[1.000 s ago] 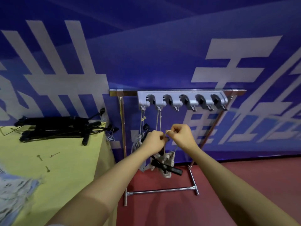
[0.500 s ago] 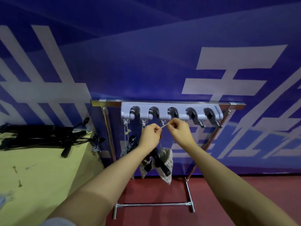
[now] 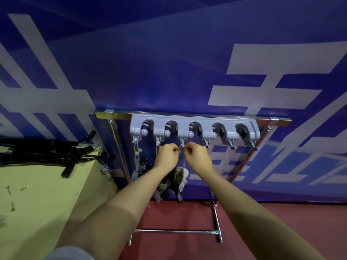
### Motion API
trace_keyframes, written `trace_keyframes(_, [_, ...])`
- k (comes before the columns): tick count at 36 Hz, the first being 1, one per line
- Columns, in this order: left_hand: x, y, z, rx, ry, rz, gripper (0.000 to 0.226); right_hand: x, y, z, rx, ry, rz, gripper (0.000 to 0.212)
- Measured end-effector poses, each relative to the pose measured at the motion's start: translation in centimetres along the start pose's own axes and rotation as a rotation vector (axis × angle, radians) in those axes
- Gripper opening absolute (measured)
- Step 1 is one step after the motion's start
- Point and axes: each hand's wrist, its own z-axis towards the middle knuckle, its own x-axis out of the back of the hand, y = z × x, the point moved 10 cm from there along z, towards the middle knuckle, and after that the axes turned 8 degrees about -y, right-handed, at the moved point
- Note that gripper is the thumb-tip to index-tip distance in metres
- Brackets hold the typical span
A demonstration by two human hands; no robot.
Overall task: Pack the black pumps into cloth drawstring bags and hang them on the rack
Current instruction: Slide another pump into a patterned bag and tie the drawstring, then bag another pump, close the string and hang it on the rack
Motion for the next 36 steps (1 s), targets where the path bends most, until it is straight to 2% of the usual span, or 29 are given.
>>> trace_keyframes(7, [0.7,-0.1,-1.0,-0.026,-0.008,0.045,0.022,-0.1,0.4,-0.9,-0.065,0.028,-0.022,0.028])
trace_keyframes(13, [4.0,-1.9,-2.8,-0.009,0.063,0.055,0.019,-1.8,-1.4,-1.6,-0.045,-0.054,0.031,0.023])
trace_keyframes(18, [7.6,-4.3,-4.8,0.011,0.116,0.088,0.018,-5.1,-5.0,-1.9,0.041,-0.207,-0.009,0.021])
trace_keyframes(26, [14.3,-12.2,-7.8,0.135,0.217,0.019,0.014,-11.4,-12.7,-1.4,0.123,-0.279,0.033,0.014])
trace_keyframes(36, [24.5,-25.9,-13.9,0.277,0.288,-0.079,0.016,-24.1,-23.9,-1.9,0.174,-0.409,0.061,0.017])
